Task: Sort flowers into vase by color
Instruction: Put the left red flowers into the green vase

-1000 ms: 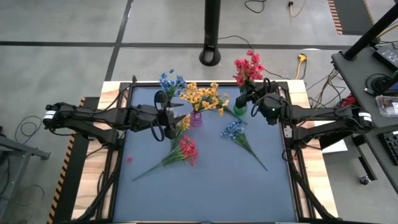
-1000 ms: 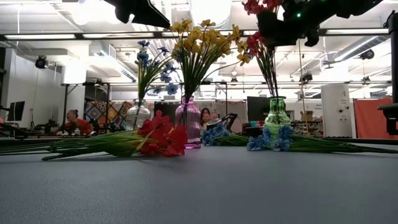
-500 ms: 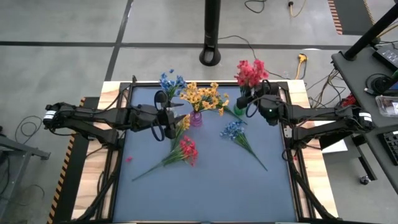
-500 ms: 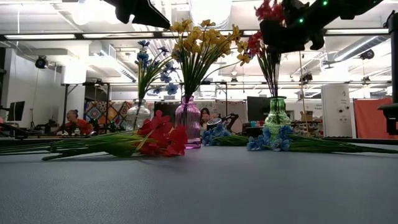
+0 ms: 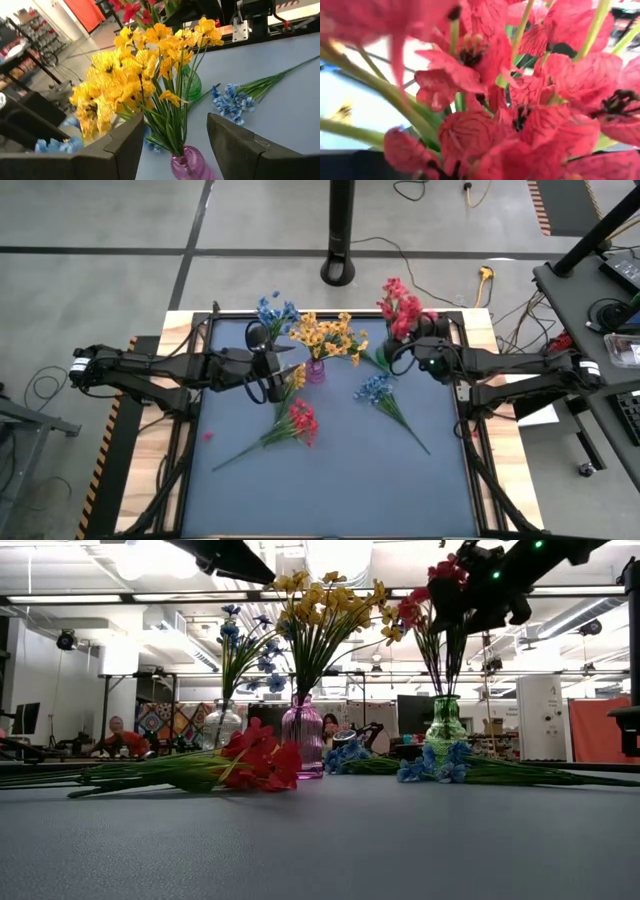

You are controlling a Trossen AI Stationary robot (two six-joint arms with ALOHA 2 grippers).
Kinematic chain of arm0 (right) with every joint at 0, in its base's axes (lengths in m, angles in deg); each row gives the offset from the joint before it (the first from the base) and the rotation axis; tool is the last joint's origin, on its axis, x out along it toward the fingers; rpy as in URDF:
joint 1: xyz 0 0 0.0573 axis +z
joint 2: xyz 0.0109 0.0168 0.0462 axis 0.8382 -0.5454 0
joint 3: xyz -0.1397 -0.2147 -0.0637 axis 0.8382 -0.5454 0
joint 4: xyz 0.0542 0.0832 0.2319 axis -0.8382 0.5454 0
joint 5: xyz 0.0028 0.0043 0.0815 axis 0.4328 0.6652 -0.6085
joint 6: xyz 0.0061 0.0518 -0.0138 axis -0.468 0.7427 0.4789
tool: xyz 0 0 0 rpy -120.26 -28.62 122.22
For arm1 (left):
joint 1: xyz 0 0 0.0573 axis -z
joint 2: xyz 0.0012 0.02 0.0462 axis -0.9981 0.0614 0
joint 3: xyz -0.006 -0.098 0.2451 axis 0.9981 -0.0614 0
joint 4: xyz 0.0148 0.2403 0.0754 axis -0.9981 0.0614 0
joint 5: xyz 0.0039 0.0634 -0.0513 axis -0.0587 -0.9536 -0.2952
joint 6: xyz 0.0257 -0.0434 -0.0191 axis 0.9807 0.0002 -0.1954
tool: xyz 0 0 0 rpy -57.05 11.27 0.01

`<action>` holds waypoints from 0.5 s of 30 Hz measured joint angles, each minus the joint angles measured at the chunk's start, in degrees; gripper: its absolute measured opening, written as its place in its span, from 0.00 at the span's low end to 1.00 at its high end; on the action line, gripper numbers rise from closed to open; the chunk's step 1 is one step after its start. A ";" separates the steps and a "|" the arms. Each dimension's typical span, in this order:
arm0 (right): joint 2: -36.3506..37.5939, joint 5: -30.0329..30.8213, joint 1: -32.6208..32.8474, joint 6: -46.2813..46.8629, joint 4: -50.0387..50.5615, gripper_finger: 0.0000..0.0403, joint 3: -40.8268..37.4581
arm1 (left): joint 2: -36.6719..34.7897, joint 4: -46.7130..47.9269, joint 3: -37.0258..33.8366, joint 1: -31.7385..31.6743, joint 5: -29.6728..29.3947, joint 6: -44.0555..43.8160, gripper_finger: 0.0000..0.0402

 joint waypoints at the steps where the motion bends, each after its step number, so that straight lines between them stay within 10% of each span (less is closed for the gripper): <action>1: 0.38 -0.86 0.25 0.47 1.17 0.74 0.14 | 0.02 0.25 0.00 0.00 0.00 -0.94 0.50; 15: 5.92 -6.02 3.03 13.15 25.99 0.84 6.22 | 2.75 15.55 -0.52 4.51 0.19 -26.94 0.50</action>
